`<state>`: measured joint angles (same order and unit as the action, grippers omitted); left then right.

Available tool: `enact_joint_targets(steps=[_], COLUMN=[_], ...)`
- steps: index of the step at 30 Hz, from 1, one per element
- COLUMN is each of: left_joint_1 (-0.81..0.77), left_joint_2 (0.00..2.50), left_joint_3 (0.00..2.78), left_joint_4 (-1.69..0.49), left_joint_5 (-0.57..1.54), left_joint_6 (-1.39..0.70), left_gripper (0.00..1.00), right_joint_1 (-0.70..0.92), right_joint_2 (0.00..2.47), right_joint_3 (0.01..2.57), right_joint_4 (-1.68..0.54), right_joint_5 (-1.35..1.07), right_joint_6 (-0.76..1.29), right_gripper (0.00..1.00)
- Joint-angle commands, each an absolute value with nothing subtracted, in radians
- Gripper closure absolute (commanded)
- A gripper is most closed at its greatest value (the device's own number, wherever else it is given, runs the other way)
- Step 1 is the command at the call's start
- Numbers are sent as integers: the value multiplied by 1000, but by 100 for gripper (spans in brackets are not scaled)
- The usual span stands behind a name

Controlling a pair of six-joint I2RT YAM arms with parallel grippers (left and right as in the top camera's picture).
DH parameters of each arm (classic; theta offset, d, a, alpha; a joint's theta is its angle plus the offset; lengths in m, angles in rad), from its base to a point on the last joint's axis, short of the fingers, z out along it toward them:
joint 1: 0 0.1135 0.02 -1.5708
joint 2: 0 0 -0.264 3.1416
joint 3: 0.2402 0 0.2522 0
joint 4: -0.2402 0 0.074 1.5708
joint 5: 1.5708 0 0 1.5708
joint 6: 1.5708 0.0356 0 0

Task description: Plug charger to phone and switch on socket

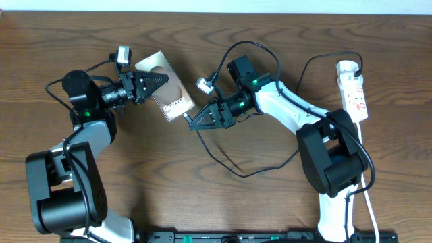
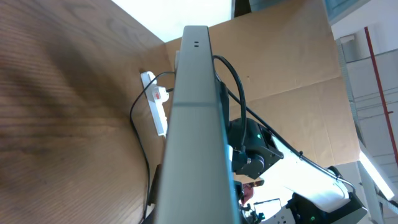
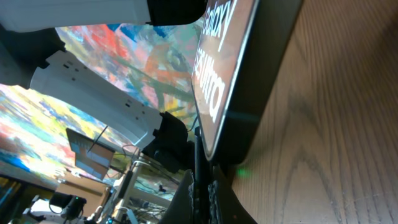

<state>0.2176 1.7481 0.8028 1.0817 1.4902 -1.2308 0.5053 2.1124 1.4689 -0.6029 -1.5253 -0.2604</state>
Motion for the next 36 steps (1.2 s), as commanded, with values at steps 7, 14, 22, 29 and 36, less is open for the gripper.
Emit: enact_joint_targets(steps=[7,14,22,29,36], left_joint_1=[186,180,180,180,182], left_joint_2=[1747,1747,1747,1747,1747], left_joint_3=[825,825,825,825,825], left_joint_4=[1095,1095,1095,1095,1095], left_joint_5=[1446,1450,1459,1502,1516], left_joint_6=[-1233,-1233,-1232,-1232,-1232], left_gripper=[93,93,93,93,93], right_joint_1=[520,520,520,517,517], right_joint_2=[2123,2123,2123,2123,2123], right_joint_3=[1468,1468,1468,1468,1468], right_joint_4=[-573,-573,-573,-573,-572], right_joint_5=[-1538,-1536,-1536,-1525,-1520], right_joint_6=[-208,-205,-206,-206,-206], right_gripper=[99,99,99,99,99])
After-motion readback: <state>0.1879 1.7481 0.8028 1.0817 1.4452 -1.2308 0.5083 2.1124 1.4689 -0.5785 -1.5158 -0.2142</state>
